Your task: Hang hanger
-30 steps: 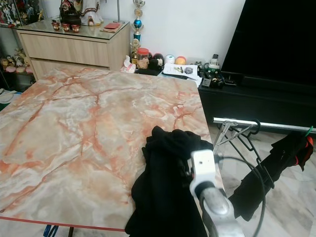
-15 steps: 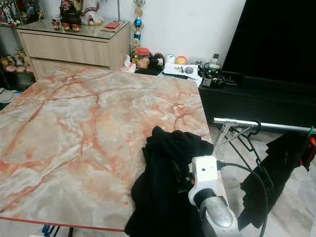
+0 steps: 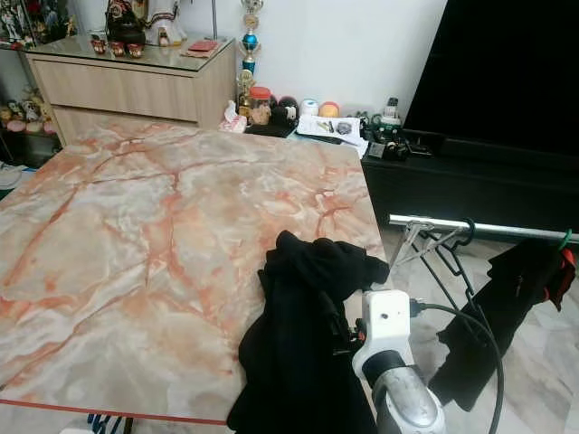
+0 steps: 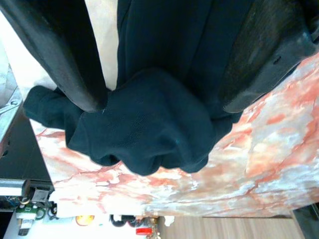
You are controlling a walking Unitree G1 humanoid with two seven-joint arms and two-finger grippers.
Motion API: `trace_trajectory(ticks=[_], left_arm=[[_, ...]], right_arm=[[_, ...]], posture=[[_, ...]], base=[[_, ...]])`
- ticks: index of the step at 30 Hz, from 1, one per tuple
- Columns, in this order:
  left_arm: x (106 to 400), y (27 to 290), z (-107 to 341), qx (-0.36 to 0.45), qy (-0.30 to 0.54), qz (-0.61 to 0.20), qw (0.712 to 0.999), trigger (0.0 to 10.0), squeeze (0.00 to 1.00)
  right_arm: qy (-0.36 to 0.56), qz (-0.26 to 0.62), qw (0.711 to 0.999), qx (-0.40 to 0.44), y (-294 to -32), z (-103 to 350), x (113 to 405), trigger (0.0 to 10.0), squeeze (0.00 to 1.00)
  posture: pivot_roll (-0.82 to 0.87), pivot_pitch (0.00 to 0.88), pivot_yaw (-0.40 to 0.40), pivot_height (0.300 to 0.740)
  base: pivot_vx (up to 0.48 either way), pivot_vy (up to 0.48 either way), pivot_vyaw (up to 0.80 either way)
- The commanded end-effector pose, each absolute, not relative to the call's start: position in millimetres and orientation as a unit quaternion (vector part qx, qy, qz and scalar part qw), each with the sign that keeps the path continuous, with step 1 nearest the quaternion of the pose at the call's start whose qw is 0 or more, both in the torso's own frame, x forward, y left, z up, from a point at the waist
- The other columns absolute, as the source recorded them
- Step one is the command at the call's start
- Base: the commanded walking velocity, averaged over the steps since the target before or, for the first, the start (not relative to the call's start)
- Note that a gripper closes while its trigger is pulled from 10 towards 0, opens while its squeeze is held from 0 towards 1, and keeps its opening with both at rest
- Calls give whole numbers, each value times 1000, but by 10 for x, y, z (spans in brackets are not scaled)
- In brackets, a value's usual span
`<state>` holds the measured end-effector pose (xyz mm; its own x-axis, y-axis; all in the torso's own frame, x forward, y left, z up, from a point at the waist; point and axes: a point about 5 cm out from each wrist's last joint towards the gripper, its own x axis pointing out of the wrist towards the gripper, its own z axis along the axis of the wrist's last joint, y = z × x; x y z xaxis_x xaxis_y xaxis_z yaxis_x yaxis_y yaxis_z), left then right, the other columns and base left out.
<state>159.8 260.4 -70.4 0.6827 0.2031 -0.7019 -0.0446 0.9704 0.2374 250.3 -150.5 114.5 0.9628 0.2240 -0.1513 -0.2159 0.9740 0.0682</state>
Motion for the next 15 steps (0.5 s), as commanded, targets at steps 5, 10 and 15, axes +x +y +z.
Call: trace_trajectory(ticks=[5, 10, 15], left_arm=[[1562, 2554, -734, 89, 395, 65, 912, 10000, 0], [1558, 2530, -742, 85, 395, 62, 913, 10000, 0], [1568, 2509, -739, 82, 391, 58, 915, 10000, 0]], right_arm=[[81, 101, 991, 28, -1540, 1118, 2522, 10000, 0], [81, 94, 992, 29, -1563, 1103, 2536, 10000, 0], [83, 83, 993, 33, -1600, 1074, 2553, 10000, 0]], posture=[[92, 0, -96, 740], [95, 0, -96, 740], [98, 0, -96, 740]], base=[[-328, 0, 0], [-318, 0, 0], [-149, 0, 0]])
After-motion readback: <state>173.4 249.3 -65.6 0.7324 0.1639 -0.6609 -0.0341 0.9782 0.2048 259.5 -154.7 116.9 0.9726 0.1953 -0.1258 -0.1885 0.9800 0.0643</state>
